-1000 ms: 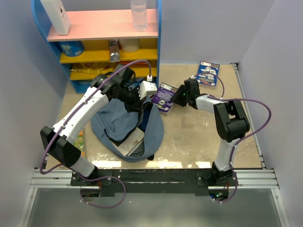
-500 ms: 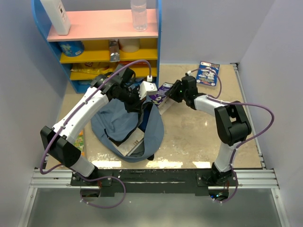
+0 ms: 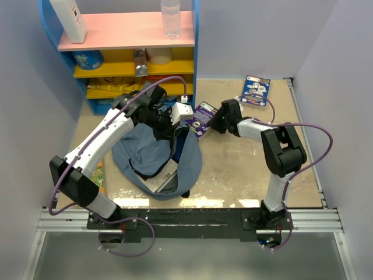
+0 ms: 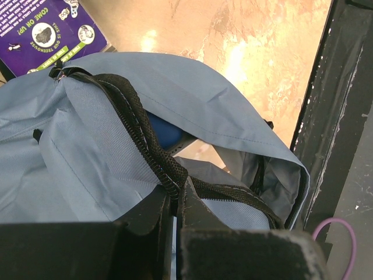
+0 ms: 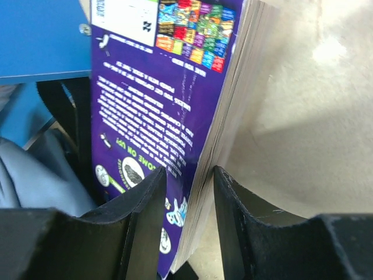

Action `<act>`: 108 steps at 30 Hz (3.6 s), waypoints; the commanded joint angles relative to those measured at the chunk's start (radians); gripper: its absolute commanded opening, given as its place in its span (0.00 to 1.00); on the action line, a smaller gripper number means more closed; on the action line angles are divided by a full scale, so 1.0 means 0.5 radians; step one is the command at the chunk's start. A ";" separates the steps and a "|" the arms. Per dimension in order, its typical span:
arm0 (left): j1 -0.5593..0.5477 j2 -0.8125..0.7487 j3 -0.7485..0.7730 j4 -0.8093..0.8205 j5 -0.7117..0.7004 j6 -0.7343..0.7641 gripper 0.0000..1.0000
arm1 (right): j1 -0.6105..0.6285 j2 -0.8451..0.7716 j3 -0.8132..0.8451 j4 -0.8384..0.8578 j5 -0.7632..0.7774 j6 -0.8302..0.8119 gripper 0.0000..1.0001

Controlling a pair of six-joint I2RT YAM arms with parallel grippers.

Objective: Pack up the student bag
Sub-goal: Pick up the book from the center of the board, then place the book in the student bag.

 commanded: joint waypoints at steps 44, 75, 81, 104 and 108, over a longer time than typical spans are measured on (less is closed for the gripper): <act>-0.007 -0.077 -0.038 0.035 0.018 0.032 0.00 | 0.051 0.001 0.056 0.429 0.102 0.131 0.40; 0.045 -0.010 0.167 0.087 -0.132 -0.075 0.00 | 0.109 -0.814 0.019 -0.139 0.117 -0.080 0.00; 0.112 0.024 0.318 0.087 -0.200 -0.109 0.00 | 0.103 -1.286 -0.128 -0.274 0.001 -0.108 0.00; 0.119 0.021 0.432 0.007 -0.126 -0.167 0.00 | 1.103 -1.260 -0.481 -0.077 -0.095 0.312 0.00; 0.119 0.005 0.432 -0.008 -0.105 -0.158 0.00 | 1.186 -1.024 -0.322 0.002 -0.070 0.285 0.00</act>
